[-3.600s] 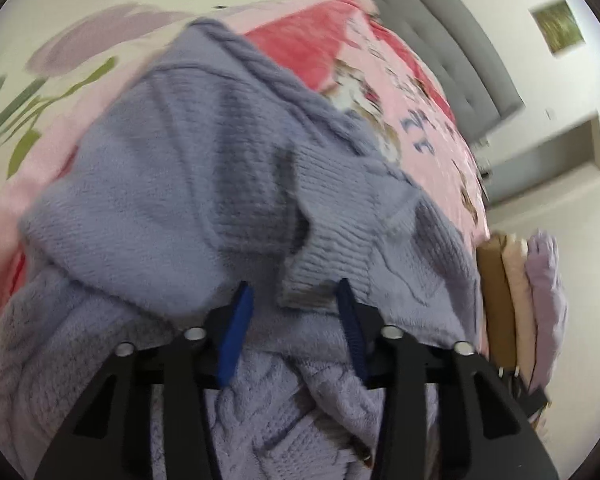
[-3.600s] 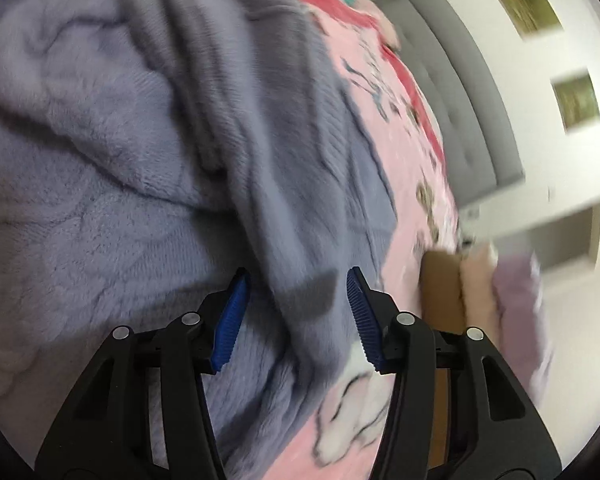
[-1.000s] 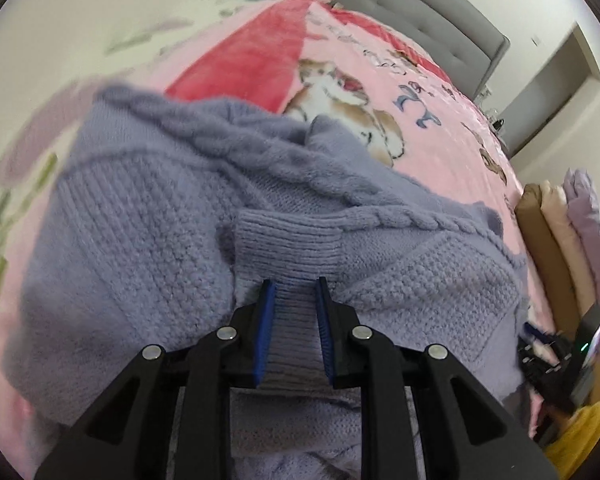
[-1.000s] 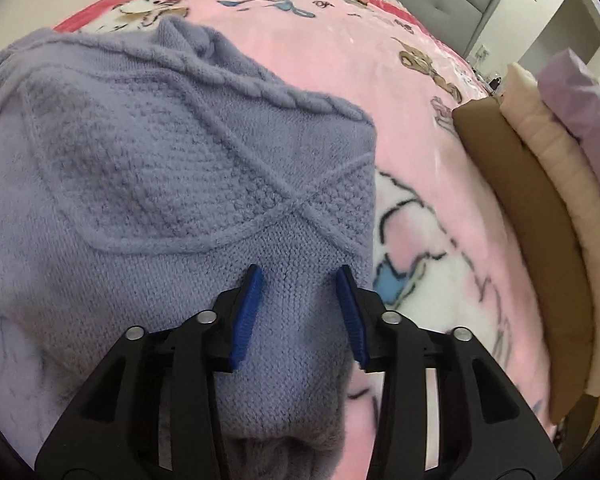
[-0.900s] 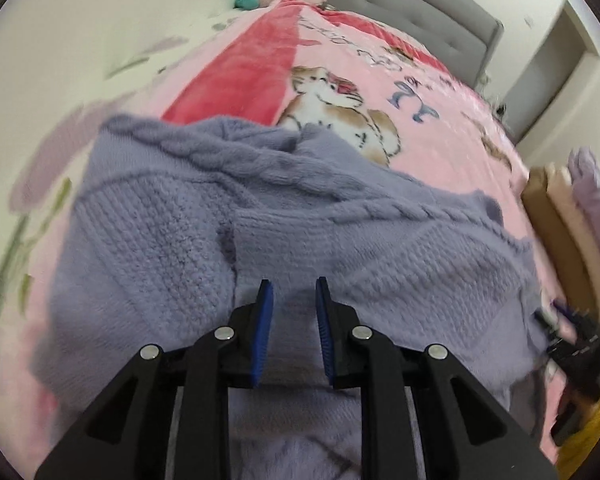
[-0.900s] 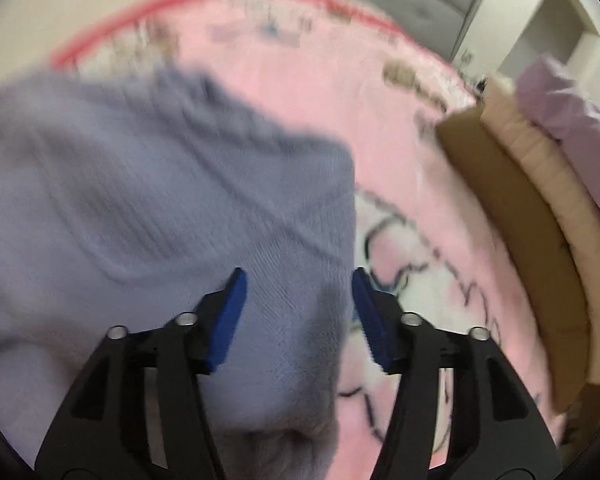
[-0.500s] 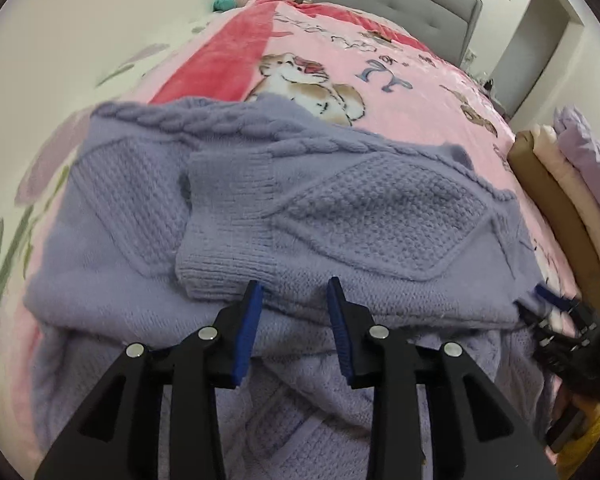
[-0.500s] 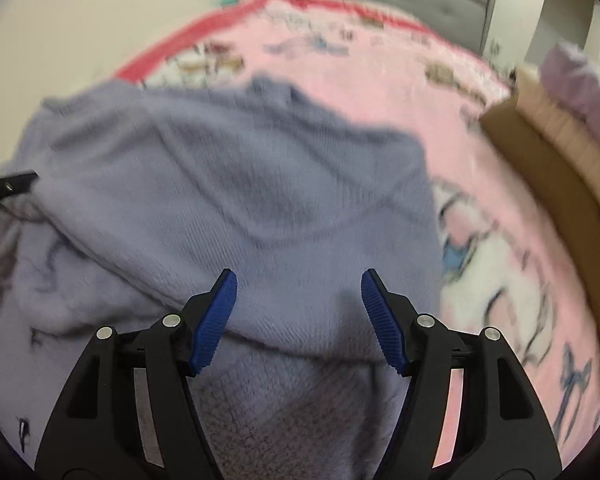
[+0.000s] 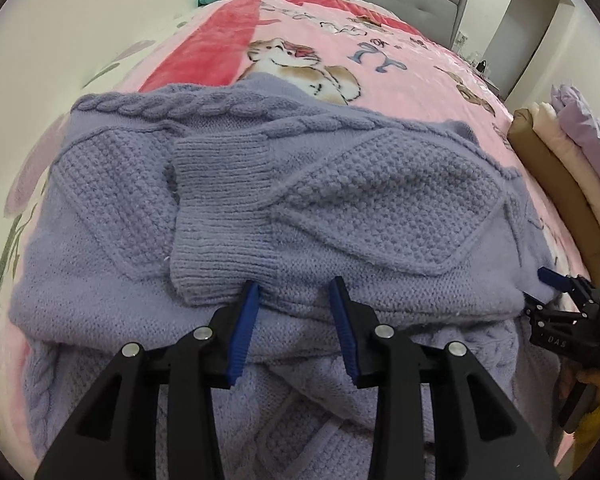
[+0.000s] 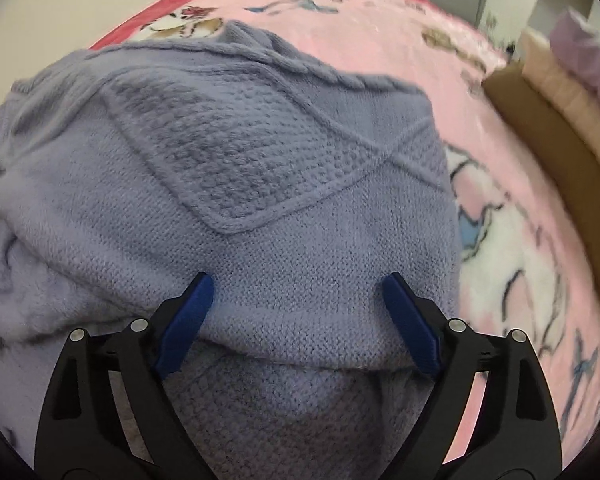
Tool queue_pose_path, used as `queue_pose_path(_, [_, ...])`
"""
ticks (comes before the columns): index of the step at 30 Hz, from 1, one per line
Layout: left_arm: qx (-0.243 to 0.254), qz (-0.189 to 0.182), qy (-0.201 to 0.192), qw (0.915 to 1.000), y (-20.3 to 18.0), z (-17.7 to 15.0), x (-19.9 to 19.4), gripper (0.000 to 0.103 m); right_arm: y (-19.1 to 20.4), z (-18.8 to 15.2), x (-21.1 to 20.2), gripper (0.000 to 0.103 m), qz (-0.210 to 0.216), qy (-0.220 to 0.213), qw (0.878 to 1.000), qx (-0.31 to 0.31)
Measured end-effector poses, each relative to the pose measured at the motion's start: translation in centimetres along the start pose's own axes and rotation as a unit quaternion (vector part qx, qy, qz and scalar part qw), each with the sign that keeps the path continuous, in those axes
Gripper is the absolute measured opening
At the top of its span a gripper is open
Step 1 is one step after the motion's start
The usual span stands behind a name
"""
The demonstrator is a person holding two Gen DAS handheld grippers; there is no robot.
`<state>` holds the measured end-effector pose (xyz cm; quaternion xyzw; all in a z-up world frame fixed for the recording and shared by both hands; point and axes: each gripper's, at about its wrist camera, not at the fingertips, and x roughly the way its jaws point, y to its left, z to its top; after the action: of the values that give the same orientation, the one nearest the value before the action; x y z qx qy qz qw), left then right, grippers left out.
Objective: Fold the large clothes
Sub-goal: 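Open both tools and release the folded sleeves, then grasp the cardigan ribbed hem with both tools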
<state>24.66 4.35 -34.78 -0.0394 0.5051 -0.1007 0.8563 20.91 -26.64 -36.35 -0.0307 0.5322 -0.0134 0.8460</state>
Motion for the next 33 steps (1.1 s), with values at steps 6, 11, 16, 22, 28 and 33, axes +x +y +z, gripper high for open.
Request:
queue_pose_path(6, [0.035,0.035,-0.082,0.9954,1.6,-2.6,-7.2,0.078,-0.3,-1.6,-6.4,0.083,0.007,-0.055,0.998,0.015])
queue_pose_path(11, [0.026,0.052,-0.059,0.9966,5.9,-9.0,-13.2,0.079,0.7,-9.2,-12.8,0.084,-0.03,-0.038,0.999,0.002])
queue_pose_path(16, [-0.01,0.069,-0.014,0.9975,10.3,-16.7,-16.3,0.081,1.4,-16.8,-17.2,0.086,-0.079,-0.012,0.997,0.019])
queue_pose_path(22, [0.017,0.107,0.029,0.9937,11.5,-24.6,-16.9,0.081,2.3,-24.3,-18.4,0.086,-0.098,0.022,0.993,0.062])
queue_pose_path(28, [-0.032,0.063,0.042,0.9966,13.3,-29.2,-18.1,0.081,2.5,-28.6,-18.8,0.086,-0.104,0.016,0.992,0.074])
queue_pose_path(33, [-0.052,0.029,0.038,0.9975,12.7,-30.7,-18.0,0.081,1.3,-30.9,-18.2,0.086,-0.079,0.03,0.989,0.119])
